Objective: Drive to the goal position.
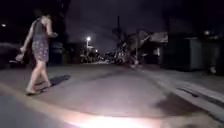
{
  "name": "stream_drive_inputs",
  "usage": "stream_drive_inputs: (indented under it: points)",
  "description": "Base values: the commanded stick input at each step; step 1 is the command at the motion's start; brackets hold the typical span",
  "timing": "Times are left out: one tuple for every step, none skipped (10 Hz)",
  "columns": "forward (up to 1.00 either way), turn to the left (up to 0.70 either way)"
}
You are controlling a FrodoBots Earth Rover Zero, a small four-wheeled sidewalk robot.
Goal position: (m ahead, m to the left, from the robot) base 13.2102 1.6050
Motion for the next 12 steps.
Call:
stream_drive_inputs:
  points:
    - [1.00, 0.00]
    - [1.00, 0.00]
    - [1.00, 0.00]
    - [1.00, 0.00]
    - [1.00, 0.00]
    - [1.00, 0.00]
    - [1.00, 0.00]
    - [1.00, 0.00]
    - [1.00, 0.00]
    - [1.00, 0.00]
    - [1.00, 0.00]
    - [1.00, 0.00]
